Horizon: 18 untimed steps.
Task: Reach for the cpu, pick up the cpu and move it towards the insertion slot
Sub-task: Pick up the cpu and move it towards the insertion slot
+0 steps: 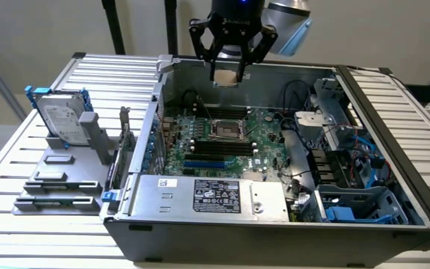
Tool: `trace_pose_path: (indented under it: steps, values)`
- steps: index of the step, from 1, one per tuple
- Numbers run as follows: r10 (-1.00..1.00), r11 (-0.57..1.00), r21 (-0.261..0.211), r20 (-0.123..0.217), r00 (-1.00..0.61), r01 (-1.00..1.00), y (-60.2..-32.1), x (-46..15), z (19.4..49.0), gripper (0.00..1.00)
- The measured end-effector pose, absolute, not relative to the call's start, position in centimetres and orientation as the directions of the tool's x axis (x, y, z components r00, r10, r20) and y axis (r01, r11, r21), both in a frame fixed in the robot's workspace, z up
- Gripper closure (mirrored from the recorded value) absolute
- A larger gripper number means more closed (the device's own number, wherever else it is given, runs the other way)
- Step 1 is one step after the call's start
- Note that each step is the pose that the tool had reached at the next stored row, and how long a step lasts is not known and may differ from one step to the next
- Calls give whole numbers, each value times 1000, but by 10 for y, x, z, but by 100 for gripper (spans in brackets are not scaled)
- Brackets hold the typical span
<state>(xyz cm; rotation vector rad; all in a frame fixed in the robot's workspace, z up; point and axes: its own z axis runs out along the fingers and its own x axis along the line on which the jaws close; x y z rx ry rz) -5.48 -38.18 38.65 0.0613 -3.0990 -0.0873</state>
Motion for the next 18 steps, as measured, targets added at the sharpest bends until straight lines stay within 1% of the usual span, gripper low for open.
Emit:
trace_pose_path:
  steps: [18]
  values:
    - [-21,998,56,40,-999,-19,-360,-39,364,46]
